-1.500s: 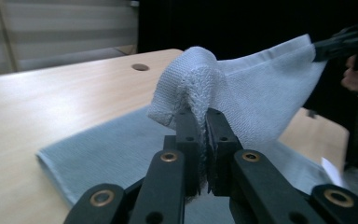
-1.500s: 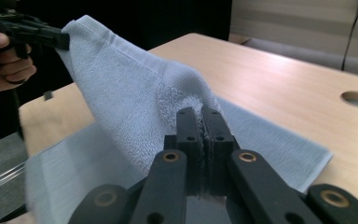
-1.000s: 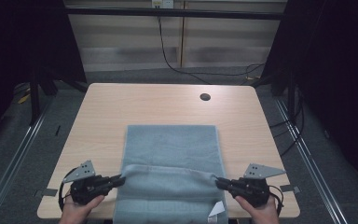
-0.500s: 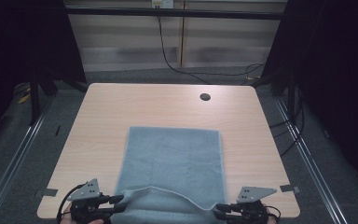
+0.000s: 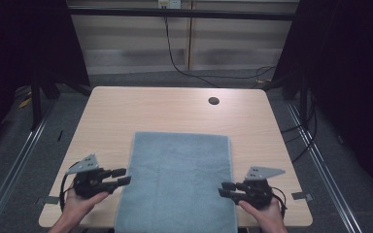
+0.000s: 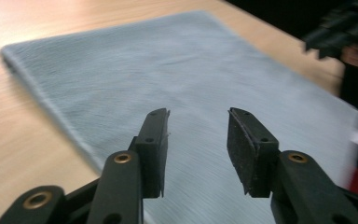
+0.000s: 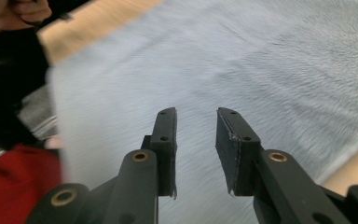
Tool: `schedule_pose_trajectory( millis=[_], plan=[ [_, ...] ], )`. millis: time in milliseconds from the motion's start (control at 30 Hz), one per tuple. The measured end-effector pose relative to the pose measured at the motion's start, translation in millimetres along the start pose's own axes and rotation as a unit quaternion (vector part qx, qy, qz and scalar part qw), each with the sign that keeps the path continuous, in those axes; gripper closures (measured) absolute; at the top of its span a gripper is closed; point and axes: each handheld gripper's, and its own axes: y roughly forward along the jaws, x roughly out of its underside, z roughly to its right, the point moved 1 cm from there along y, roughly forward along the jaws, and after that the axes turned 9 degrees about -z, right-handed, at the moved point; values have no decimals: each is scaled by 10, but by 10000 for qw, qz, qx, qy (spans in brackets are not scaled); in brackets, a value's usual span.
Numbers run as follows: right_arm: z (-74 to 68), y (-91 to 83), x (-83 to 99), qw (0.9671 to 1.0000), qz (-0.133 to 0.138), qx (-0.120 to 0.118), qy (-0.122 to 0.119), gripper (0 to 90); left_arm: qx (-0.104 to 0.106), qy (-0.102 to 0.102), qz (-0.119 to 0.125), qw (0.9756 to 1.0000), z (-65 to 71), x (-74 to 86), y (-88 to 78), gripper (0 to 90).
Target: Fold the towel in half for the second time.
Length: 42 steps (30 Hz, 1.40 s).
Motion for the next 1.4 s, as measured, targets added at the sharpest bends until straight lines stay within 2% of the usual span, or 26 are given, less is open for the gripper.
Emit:
schedule_pose_trajectory(
  millis=[67, 100, 167, 267, 333, 400, 433, 500, 533, 567, 600, 667, 733, 767, 933, 1067, 1100, 1167, 1233, 1300, 1400],
  plan=[
    [134, 95, -101, 10000, -37, 6, 75, 674, -206, -121, -179, 9996, -125, -71, 152, 598],
    [203, 135, -156, 9999, -41, 13, 145, 664, -193, -177, -235, 9994, -172, -114, 214, 602],
    [336, 218, -279, 9998, -64, 75, 166, 643, -391, -87, -309, 9987, -242, -203, 323, 603],
    [547, 362, -419, 9992, -79, 220, 309, 637, -479, -205, -373, 9979, -374, -280, 471, 613],
    [656, 462, -484, 9987, -145, 337, 356, 638, -511, -335, -429, 9972, -440, -266, 568, 616],
    [727, 549, -523, 9981, -181, 420, 411, 636, -584, -242, -615, 9961, -457, -219, 641, 628],
    [753, 588, -535, 9978, -220, 452, 440, 625, -588, -225, -566, 9964, -457, -206, 643, 634],
    [796, 651, -549, 9972, -294, 503, 463, 623, -530, -321, -574, 9964, -464, -203, 624, 634],
    [815, 669, -547, 9971, -282, 516, 478, 621, -544, -259, -605, 9964, -448, -186, 621, 640],
    [829, 684, -540, 9970, -268, 523, 494, 612, -579, -179, -580, 9965, -424, -161, 616, 643],
    [838, 694, -529, 9969, -307, 517, 513, 607, -570, -188, -566, 9966, -398, -136, 603, 643],
    [843, 716, -502, 9966, -398, 493, 521, 599, -499, -159, -688, 9963, -352, -101, 558, 649],
    [827, 716, -482, 9970, -392, 432, 517, 595, -421, -216, -686, 9965, -291, -44, 516, 653],
    [811, 716, -475, 9972, -413, 425, 458, 594, -380, -182, -687, 9967, -262, -11, 492, 652],
    [675, 680, -392, 9975, -506, 364, 341, 596, -250, -101, -785, 9966, -80, 121, 375, 646],
    [535, 622, -319, 9968, -653, 394, 245, 592, -54, -159, -757, 9970, -48, 154, 333, 605],
    [505, 607, -302, 9967, -683, 385, 228, 591, -15, -170, -749, 9970, -48, 148, 319, 593],
    [464, 569, -287, 9963, -750, 347, 229, 572, -69, -133, -671, 9976, -51, 115, 285, 583],
    [464, 501, -307, 9977, -582, 321, 147, 574, -88, -131, -500, 9986, -88, 49, 241, 570],
    [519, 424, -360, 9987, -303, 365, 210, 577, -195, -186, -304, 9992, -161, -39, 202, 568],
    [694, 348, -446, 9980, -109, 524, 332, 581, -410, -321, -71, 9986, -320, -188, 152, 552]
  ],
)
